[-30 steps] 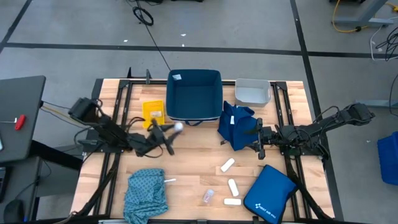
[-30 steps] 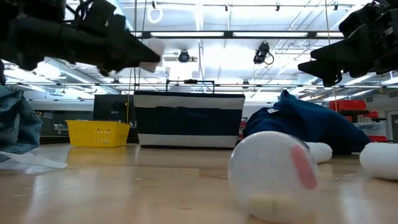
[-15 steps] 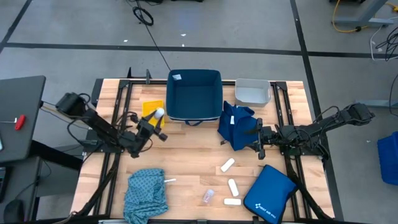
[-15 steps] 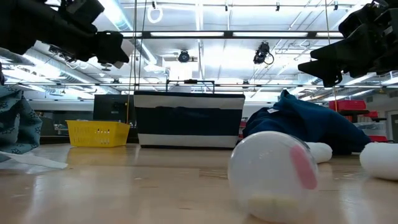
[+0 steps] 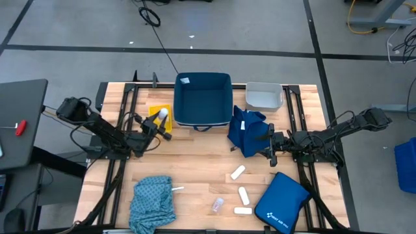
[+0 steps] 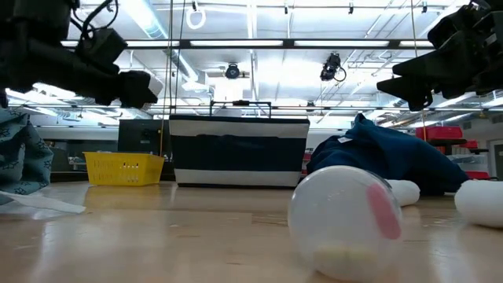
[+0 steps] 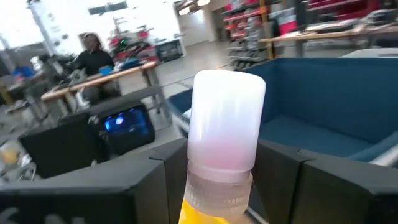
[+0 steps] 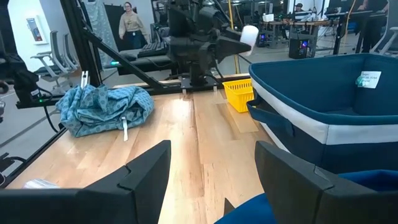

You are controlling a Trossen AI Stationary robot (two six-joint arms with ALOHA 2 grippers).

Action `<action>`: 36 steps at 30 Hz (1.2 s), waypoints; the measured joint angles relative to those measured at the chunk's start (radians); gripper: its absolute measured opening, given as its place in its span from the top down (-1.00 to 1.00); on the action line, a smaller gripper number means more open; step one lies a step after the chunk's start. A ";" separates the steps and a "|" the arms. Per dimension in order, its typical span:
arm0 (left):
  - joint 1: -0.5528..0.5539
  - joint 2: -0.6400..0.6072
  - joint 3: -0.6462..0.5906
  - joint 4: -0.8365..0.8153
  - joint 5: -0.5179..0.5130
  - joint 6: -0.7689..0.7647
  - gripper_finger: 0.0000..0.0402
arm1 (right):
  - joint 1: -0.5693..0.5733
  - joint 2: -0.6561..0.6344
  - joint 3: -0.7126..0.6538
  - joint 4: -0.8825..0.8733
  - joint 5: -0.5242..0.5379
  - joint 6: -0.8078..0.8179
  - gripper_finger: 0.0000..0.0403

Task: Pick & place medical supplies in basket/bin
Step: Put the top white pill bottle into the bin

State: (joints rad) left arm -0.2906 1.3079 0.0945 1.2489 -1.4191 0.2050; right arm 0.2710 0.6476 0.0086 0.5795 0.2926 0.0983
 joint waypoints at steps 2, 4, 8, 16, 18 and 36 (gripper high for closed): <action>0.012 0.001 -0.012 -0.027 -0.050 -0.066 0.26 | 0.000 0.000 0.000 0.000 -0.001 0.001 -0.20; 0.023 0.000 -0.023 -0.025 -0.074 -0.093 0.26 | 0.000 0.000 0.000 -0.001 -0.001 0.002 -0.20; 0.047 0.000 -0.041 -0.029 -0.027 -0.152 0.26 | 0.000 0.000 0.000 -0.002 -0.001 0.002 -0.20; 0.177 0.001 -0.046 -0.471 0.208 -0.697 0.26 | 0.000 0.000 0.000 -0.004 0.000 0.002 -0.20; 0.210 0.001 -0.047 -0.566 0.246 -0.823 0.26 | 0.000 0.000 0.000 -0.004 0.000 0.002 -0.20; 0.344 0.000 -0.045 -0.570 0.518 -0.883 0.18 | 0.000 0.000 0.000 -0.004 0.000 0.001 -0.20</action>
State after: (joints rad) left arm 0.0537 1.3083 0.0494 0.6787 -0.9016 -0.6776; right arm 0.2710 0.6476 0.0084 0.5751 0.2928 0.0991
